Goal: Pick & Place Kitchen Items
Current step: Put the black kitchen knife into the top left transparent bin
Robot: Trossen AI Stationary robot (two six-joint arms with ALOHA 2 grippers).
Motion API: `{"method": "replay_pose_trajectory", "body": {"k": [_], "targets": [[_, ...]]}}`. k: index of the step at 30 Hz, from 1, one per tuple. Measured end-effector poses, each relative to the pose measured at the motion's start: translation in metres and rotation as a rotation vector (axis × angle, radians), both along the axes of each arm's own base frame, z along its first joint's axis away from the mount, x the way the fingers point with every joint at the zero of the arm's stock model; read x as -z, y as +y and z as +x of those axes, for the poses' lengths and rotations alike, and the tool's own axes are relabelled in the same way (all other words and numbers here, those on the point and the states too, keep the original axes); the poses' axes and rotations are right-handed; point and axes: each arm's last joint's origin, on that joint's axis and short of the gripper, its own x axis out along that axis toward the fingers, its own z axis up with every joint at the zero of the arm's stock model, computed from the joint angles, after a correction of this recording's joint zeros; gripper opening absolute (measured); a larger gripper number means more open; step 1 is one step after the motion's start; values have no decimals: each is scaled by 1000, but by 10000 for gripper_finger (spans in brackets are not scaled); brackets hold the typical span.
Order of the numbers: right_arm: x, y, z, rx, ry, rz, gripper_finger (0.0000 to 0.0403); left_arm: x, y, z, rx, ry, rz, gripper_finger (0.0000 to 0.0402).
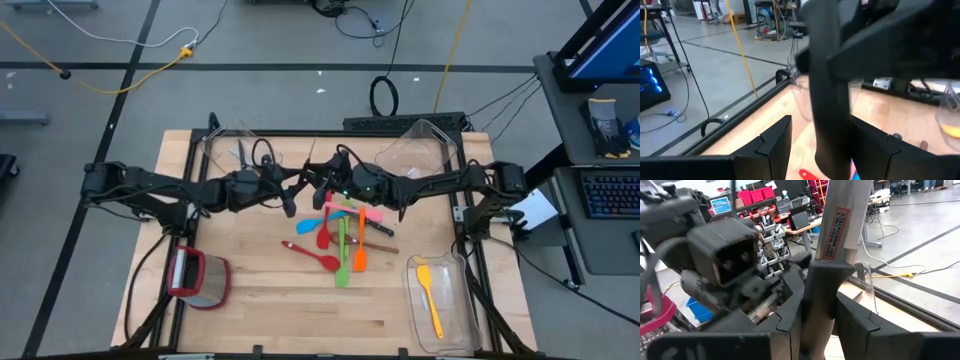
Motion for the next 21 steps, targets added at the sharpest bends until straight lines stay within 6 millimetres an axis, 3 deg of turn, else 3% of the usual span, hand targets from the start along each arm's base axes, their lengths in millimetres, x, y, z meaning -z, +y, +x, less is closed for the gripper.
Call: {"method": "replay_pose_trajectory", "body": {"k": [14,21], "targets": [[1,3,0,-2,2,24,86,0,8,0,1,-46,-91,175],[2,4,0,-10,6,61,86,0,6,0,61,-54,-117,71]]}}
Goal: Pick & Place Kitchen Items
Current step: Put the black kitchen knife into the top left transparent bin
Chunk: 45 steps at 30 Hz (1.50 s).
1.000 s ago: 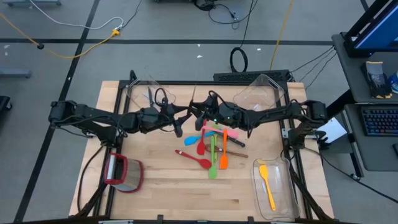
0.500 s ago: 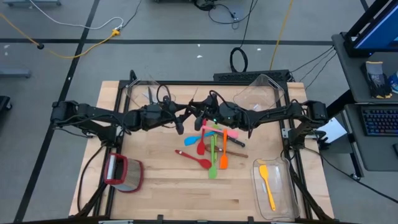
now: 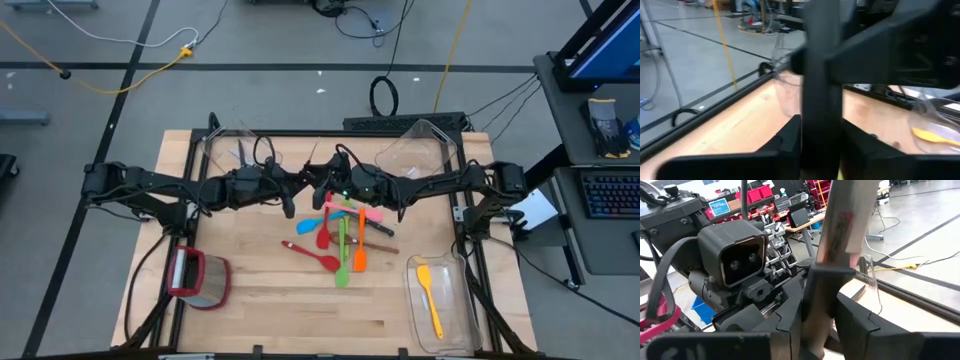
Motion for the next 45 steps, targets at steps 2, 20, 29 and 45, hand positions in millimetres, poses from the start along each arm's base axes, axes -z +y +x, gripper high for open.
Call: {"method": "replay_pose_trajectory", "body": {"k": [2,20,29,45], "targets": [[0,1,0,0,1,0,86,0,0,0,17,-2,-6,69],[11,5,-1,-63,95,57,165,11,0,-3,-38,94,-69,46],[21,7,-3,-65,192,82,204,11,7,-14,-143,158,-75,46],[27,7,-5,-82,260,87,208,-5,28,-67,-558,101,-333,46]]}}
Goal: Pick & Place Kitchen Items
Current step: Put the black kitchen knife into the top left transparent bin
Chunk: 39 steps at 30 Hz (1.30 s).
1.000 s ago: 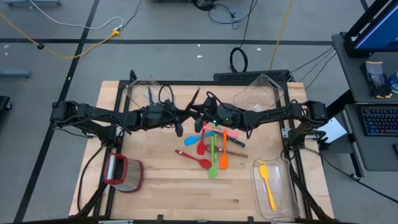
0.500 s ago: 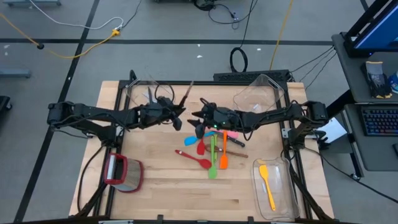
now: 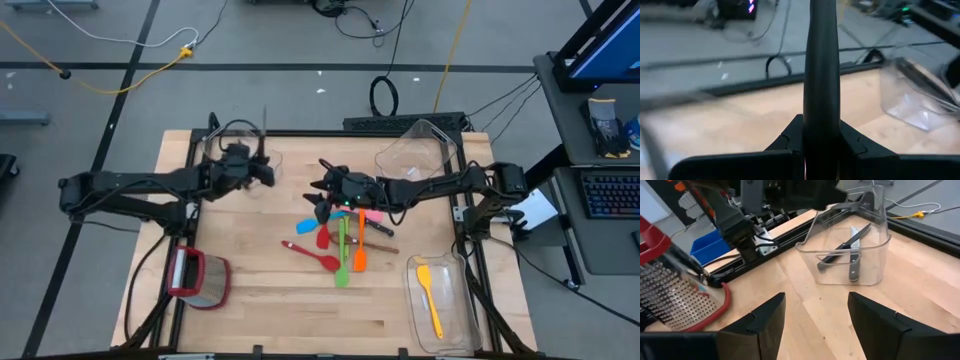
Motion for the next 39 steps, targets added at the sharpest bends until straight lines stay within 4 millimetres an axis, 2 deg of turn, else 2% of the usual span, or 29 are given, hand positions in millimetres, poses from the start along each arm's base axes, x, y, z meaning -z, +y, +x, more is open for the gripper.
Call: {"method": "replay_pose_trajectory", "body": {"k": [6,14,26,32,39], "targets": [[0,0,0,-18,18,-56,206,6,2,-17,-130,-37,-183,46],[0,-4,0,-56,39,-121,203,15,4,-25,-200,-88,-429,46],[6,-17,-3,-220,93,-80,201,18,11,-30,-311,-209,-621,46],[10,-22,-7,-266,163,-137,200,19,11,-30,-366,-268,-706,46],[9,-31,-9,-279,179,-230,200,26,8,-37,-473,-245,-809,46]]}}
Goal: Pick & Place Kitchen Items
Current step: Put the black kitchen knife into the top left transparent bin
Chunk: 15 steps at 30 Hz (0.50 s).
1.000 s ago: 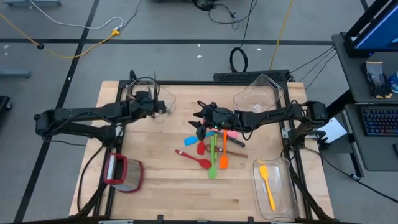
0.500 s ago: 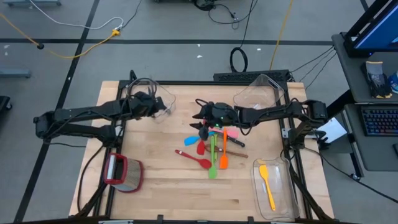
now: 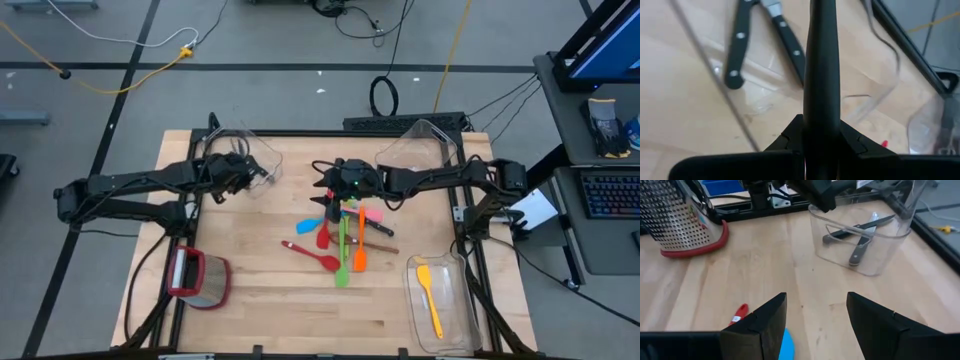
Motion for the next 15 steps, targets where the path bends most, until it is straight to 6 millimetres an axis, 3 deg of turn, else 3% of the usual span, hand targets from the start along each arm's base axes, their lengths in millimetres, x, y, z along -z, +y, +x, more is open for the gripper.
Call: {"method": "replay_pose_trajectory", "body": {"k": [15], "targets": [[-1,-5,0,-74,3,-180,194,2,17,-10,-84,11,-39,46]]}}
